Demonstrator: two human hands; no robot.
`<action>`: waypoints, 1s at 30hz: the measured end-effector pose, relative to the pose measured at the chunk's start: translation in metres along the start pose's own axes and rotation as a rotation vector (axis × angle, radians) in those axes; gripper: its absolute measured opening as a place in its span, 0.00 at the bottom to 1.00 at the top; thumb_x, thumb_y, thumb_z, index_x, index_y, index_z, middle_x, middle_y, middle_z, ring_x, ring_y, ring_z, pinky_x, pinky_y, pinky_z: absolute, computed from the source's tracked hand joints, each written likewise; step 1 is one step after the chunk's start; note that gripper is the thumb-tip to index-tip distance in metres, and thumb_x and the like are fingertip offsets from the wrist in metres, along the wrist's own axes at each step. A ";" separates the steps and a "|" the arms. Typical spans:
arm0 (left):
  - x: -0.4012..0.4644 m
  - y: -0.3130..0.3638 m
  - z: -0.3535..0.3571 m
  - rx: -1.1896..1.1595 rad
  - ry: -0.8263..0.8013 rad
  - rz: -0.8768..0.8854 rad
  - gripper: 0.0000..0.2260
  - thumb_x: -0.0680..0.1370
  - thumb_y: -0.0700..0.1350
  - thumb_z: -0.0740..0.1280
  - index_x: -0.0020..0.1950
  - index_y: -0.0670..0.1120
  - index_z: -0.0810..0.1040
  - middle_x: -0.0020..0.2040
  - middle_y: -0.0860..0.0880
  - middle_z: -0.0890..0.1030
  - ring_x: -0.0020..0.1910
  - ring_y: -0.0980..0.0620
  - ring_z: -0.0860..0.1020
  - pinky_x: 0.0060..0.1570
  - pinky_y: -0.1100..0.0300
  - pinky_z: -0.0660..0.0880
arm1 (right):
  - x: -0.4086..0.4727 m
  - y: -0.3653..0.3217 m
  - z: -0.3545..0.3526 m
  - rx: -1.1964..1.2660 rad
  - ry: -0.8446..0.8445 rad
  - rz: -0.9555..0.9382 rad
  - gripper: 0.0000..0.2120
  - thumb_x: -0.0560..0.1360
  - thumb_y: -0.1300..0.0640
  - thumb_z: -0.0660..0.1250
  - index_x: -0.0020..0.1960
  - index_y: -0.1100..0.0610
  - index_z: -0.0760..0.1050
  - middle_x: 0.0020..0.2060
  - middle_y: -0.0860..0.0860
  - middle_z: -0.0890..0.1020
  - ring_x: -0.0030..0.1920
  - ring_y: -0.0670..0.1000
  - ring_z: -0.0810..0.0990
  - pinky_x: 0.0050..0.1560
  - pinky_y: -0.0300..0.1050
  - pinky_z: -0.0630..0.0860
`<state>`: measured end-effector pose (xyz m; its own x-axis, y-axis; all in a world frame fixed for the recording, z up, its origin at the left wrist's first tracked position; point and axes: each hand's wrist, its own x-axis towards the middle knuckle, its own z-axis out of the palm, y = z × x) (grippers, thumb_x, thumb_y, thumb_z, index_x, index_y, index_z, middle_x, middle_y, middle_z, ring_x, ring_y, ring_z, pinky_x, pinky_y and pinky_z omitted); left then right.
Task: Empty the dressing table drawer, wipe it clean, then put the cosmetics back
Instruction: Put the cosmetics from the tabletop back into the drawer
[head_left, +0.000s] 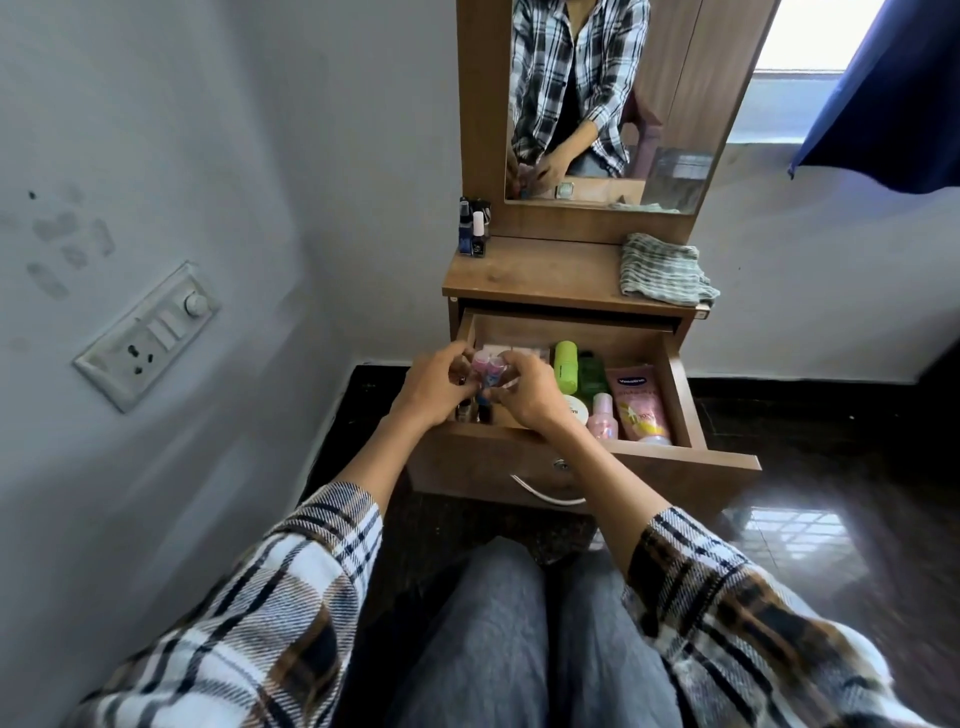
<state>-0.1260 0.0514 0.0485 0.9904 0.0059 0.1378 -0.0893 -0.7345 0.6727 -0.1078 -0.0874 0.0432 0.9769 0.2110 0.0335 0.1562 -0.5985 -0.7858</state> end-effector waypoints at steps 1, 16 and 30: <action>-0.001 -0.001 0.000 0.001 -0.003 -0.003 0.15 0.73 0.43 0.71 0.58 0.46 0.75 0.53 0.47 0.81 0.53 0.49 0.79 0.49 0.60 0.72 | -0.001 0.001 0.001 0.001 0.005 0.000 0.19 0.70 0.64 0.72 0.60 0.61 0.75 0.53 0.57 0.81 0.49 0.50 0.78 0.46 0.40 0.70; -0.004 -0.010 0.006 0.185 -0.064 -0.115 0.21 0.70 0.52 0.73 0.61 0.52 0.75 0.59 0.49 0.79 0.61 0.45 0.73 0.63 0.43 0.62 | -0.003 0.008 0.006 -0.113 -0.067 0.032 0.14 0.68 0.58 0.75 0.52 0.60 0.79 0.49 0.58 0.83 0.50 0.56 0.80 0.44 0.41 0.70; 0.007 -0.007 0.006 0.372 -0.154 -0.150 0.07 0.72 0.50 0.71 0.49 0.51 0.80 0.55 0.48 0.78 0.60 0.43 0.70 0.59 0.44 0.64 | 0.009 0.008 0.014 -0.199 -0.132 0.084 0.15 0.68 0.59 0.74 0.54 0.60 0.80 0.51 0.60 0.81 0.52 0.59 0.79 0.46 0.43 0.72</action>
<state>-0.1181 0.0522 0.0403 0.9962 0.0507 -0.0713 0.0733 -0.9282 0.3648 -0.1003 -0.0795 0.0283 0.9624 0.2450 -0.1178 0.1133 -0.7556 -0.6452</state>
